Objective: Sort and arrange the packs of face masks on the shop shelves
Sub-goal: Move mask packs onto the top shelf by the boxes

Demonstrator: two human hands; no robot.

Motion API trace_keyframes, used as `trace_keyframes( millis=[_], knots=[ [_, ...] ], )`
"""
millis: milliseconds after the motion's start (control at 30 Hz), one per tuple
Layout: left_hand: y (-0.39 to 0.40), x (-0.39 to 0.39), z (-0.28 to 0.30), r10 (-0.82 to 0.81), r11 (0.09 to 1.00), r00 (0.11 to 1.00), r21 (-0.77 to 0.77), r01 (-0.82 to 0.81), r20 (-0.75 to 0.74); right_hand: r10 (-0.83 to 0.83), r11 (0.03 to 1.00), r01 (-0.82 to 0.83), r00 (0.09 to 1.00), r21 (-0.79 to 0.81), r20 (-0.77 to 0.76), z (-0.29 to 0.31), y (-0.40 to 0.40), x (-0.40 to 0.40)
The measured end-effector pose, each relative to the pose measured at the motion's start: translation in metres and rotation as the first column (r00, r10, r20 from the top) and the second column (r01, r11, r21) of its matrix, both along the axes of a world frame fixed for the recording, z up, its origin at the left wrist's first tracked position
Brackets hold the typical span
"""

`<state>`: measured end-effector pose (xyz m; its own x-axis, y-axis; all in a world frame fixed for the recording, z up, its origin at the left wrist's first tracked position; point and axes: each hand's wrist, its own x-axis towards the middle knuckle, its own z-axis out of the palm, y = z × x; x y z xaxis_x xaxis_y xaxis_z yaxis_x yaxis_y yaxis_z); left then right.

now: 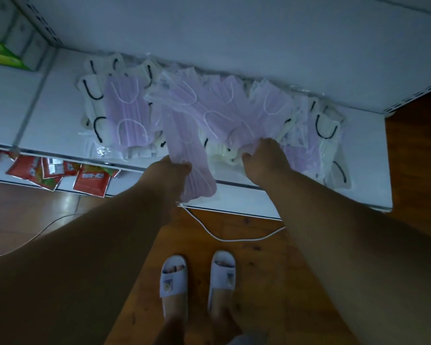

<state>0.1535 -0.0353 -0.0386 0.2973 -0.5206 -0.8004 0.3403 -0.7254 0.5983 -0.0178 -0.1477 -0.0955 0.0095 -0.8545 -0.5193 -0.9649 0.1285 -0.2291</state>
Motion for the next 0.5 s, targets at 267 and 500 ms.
trace_keyframes(
  millis=[267,500],
  knots=[
    [-0.014,-0.021,-0.019,-0.106,0.994,0.991,0.040,0.103,0.086,0.077,0.997,-0.074,0.993,0.030,-0.090,0.006,-0.004,0.004],
    [-0.015,-0.027,-0.022,-0.167,0.986,0.978,0.046,0.163,0.126,-0.193,0.968,0.224,0.954,-0.115,0.230,0.023,-0.004,0.002]
  ],
)
